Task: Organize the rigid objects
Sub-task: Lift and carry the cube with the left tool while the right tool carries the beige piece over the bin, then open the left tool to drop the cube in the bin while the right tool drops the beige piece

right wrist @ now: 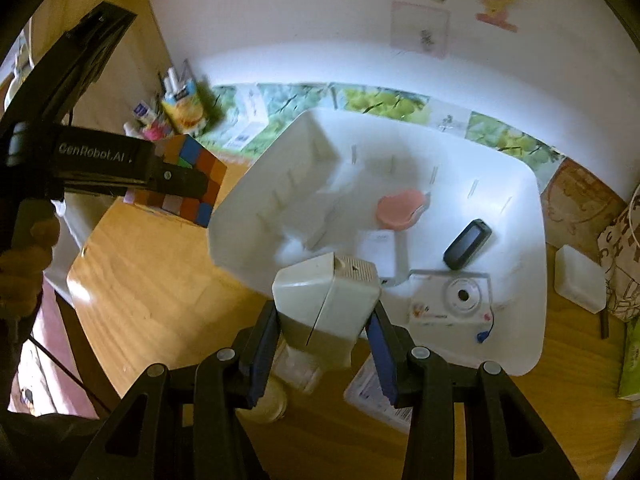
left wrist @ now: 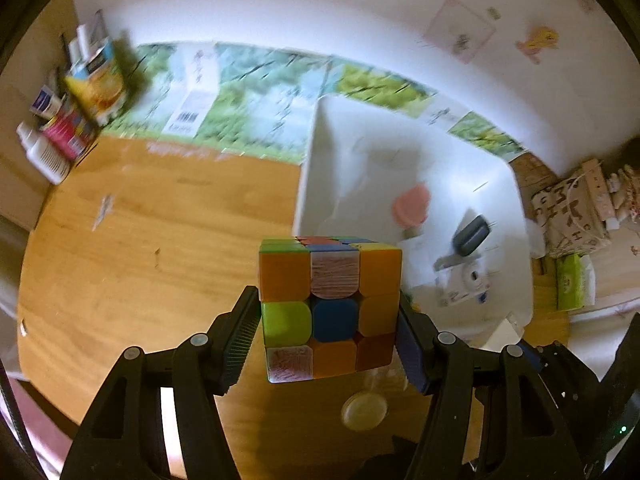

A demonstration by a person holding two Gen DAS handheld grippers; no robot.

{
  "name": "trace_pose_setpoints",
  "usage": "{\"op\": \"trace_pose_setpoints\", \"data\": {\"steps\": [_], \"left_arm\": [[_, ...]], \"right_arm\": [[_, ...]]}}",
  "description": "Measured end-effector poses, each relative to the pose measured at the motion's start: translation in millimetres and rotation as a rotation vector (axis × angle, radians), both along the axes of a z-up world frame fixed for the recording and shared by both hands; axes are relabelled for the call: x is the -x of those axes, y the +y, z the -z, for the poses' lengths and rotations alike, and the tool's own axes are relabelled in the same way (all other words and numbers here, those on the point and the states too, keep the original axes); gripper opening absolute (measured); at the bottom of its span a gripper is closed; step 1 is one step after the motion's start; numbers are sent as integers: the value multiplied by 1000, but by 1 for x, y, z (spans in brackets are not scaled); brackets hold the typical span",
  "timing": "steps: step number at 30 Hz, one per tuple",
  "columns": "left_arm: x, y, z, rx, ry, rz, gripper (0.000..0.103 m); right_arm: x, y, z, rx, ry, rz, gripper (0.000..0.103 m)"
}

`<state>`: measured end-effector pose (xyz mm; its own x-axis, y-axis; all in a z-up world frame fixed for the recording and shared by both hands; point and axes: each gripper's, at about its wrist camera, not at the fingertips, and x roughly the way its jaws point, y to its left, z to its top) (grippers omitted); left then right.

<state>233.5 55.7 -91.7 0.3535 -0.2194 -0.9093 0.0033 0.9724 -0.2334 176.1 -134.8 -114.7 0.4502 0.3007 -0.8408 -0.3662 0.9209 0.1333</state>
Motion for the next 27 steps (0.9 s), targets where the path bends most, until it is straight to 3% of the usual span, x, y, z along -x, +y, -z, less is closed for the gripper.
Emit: {"op": "trace_pose_setpoints", "data": {"steps": [8, 14, 17, 19, 23, 27], "left_arm": [[-8, -23, 2, 66, -155, 23, 67], [-11, -30, 8, 120, -248, -6, 67], [-13, -32, 13, 161, -256, -8, 67], [-15, -35, 15, 166, -261, 0, 66], [-12, -39, 4, 181, -347, 3, 66], [-12, -44, -4, 152, -386, 13, 66]], "right_arm": [[-9, -25, 1, -23, -103, 54, 44], [-23, -42, 15, -53, -80, 110, 44], [-28, -49, 21, -65, -76, 132, 44], [-31, -53, 25, -68, -70, 146, 44], [-36, -59, 32, -76, -50, 168, 44], [-37, -64, 34, -83, -41, 187, 46]]}}
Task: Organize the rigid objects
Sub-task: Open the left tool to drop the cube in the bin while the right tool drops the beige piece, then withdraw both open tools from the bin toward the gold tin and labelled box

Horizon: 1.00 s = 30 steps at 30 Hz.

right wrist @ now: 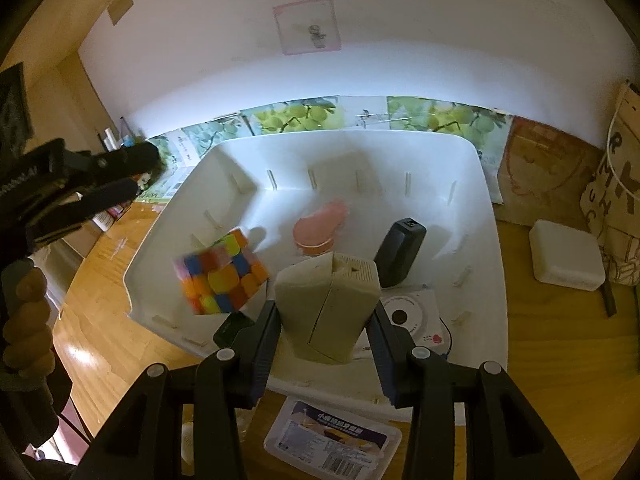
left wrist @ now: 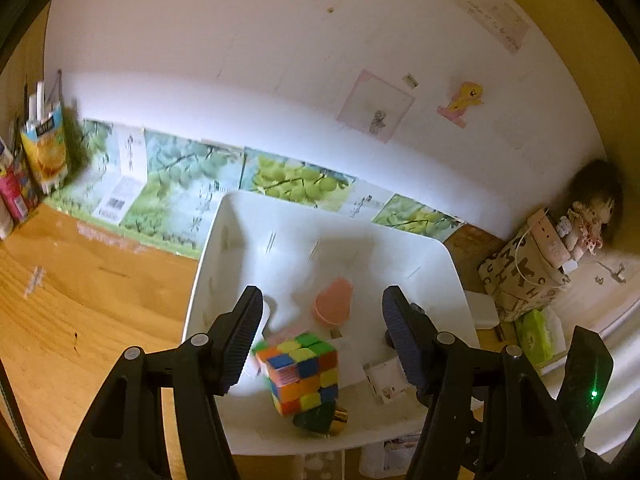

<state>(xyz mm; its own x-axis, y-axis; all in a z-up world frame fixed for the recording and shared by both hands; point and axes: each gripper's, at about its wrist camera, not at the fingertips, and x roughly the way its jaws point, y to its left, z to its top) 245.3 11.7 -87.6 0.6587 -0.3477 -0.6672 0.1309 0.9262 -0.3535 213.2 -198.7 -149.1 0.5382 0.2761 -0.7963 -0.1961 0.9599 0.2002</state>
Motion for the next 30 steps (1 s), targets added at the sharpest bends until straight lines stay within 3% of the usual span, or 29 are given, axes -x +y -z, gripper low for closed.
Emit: {"op": "trace_pose_setpoints", "data": {"steps": [3, 12, 30], "left_arm": [[1, 0, -1, 3, -5, 0, 67], [15, 17, -13, 12, -47, -71, 79], [73, 53, -32, 23, -105, -132, 83]], "right_arm": [[1, -4, -1, -11, -5, 8, 58], [12, -7, -14, -32, -55, 22, 71], [62, -2, -44, -22, -137, 65, 80]]}}
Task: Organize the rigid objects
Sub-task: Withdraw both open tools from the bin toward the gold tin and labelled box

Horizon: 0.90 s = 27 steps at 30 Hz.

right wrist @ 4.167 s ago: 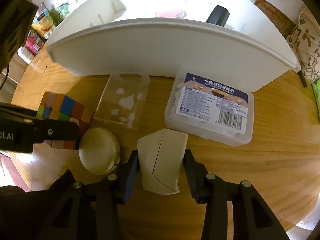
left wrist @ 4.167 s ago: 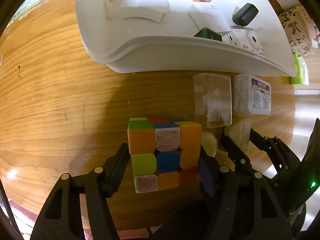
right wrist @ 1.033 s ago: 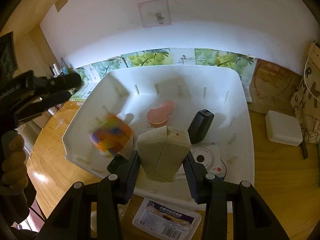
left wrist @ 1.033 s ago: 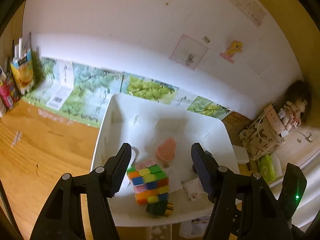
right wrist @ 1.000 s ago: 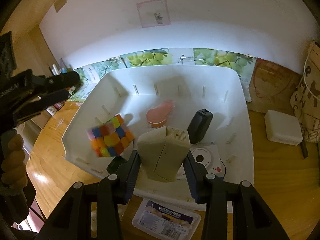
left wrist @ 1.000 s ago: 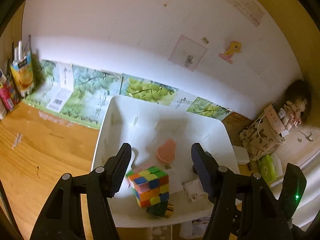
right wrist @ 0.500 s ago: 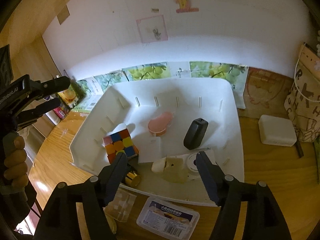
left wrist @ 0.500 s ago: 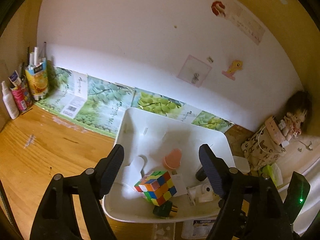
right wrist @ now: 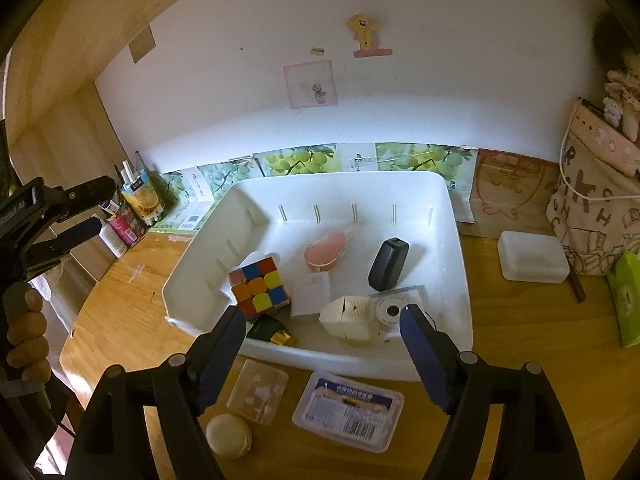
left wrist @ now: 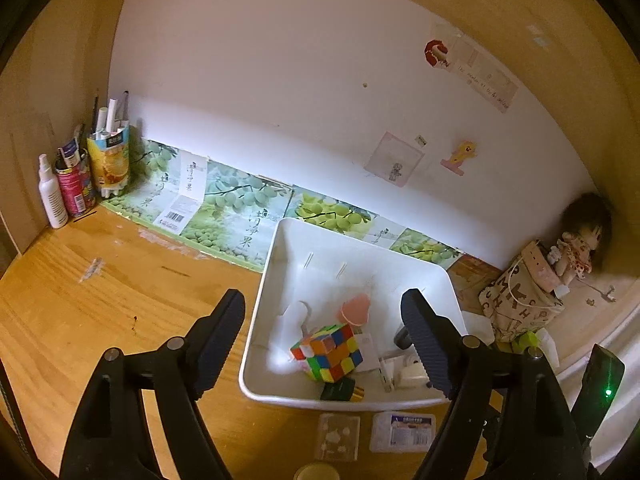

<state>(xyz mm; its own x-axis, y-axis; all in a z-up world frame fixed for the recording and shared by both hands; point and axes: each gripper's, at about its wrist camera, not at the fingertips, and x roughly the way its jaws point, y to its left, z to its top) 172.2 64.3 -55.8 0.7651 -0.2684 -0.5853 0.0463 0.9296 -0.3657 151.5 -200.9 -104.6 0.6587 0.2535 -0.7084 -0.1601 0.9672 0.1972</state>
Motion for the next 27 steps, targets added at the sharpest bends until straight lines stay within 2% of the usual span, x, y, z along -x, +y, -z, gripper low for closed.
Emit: {"op": "trace_pose_setpoints", "data": {"steps": [13, 27], "left_arm": [[41, 0, 0, -49, 28, 27, 83], [62, -32, 23, -219, 148, 106, 83]], "right_arm": [[37, 2, 9, -11, 45, -14, 81], [57, 0, 36, -35, 135, -18, 85]]}}
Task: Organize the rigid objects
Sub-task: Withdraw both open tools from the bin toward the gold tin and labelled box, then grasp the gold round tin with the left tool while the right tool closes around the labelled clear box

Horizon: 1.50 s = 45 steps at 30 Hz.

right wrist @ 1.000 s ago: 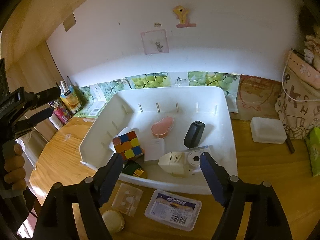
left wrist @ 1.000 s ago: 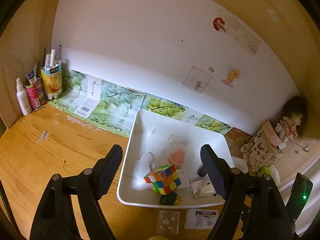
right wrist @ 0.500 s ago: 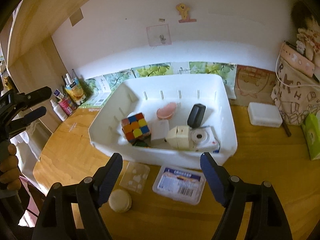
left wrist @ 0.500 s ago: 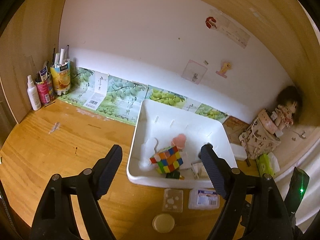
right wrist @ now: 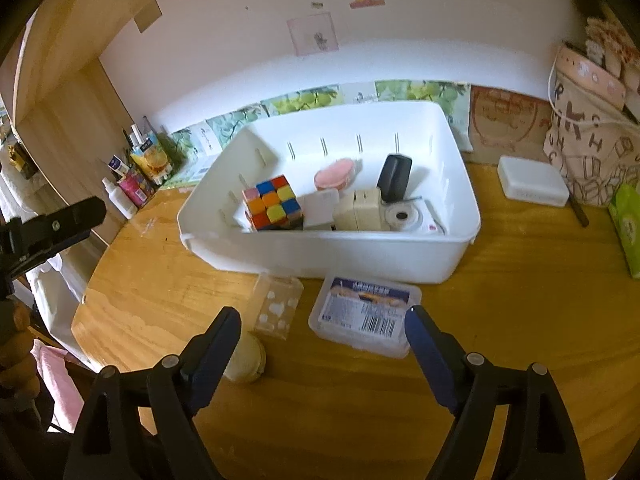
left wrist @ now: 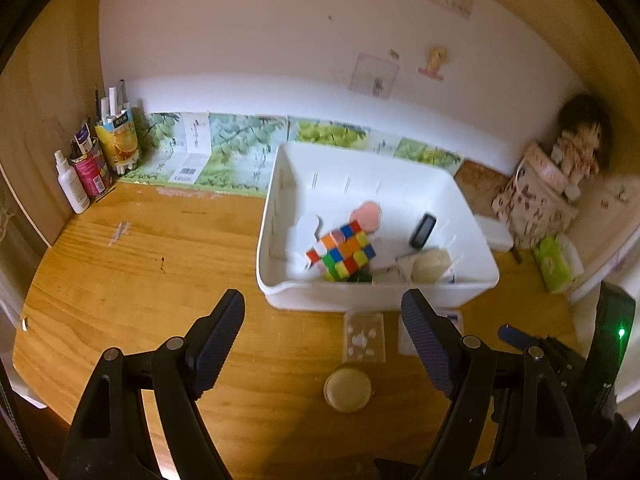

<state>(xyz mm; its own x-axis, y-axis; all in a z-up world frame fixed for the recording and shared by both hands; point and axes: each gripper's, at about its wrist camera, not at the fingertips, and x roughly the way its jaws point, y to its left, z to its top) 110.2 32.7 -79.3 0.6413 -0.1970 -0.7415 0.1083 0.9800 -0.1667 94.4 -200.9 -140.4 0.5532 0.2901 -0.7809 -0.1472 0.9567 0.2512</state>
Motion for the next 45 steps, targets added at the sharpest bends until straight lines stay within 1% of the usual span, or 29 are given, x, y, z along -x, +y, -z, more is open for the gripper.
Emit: {"op": "trace_pose_setpoints", "data": {"steps": [1, 4, 6, 11, 16, 20, 22, 29, 32, 35, 41, 45], "left_arm": [[0, -2, 2, -12, 9, 7, 83], [-1, -11, 9, -60, 38, 28, 83], [-2, -17, 15, -93, 64, 48, 83], [-7, -30, 33, -168, 144, 84, 83], [-12, -42, 46, -231, 188, 118, 83], [-17, -52, 58, -275, 236, 150, 83], [-20, -55, 65, -277, 266, 160, 83], [-29, -65, 96, -292, 415, 192, 83], [-31, -68, 108, -293, 465, 201, 83], [-34, -70, 117, -296, 502, 203, 83], [-37, -71, 134, -266, 588, 191, 83], [-39, -73, 144, -266, 634, 179, 83]], "right_arm": [[1, -1, 2, -1, 8, 1, 86], [1, -3, 7, -3, 20, 6, 93], [0, -6, 12, -14, 34, 14, 101], [-8, -12, 24, -45, 74, 25, 101], [-21, -16, 43, -67, 155, 10, 102], [-29, -16, 53, -75, 189, -3, 102], [-35, -16, 57, -74, 207, -9, 102], [-51, -17, 69, -57, 246, -22, 102], [-57, -15, 75, -46, 262, -36, 102], [-59, -14, 79, -38, 275, -47, 102], [-67, -13, 85, -12, 280, -53, 102], [-72, -10, 88, 13, 281, -63, 102]]}}
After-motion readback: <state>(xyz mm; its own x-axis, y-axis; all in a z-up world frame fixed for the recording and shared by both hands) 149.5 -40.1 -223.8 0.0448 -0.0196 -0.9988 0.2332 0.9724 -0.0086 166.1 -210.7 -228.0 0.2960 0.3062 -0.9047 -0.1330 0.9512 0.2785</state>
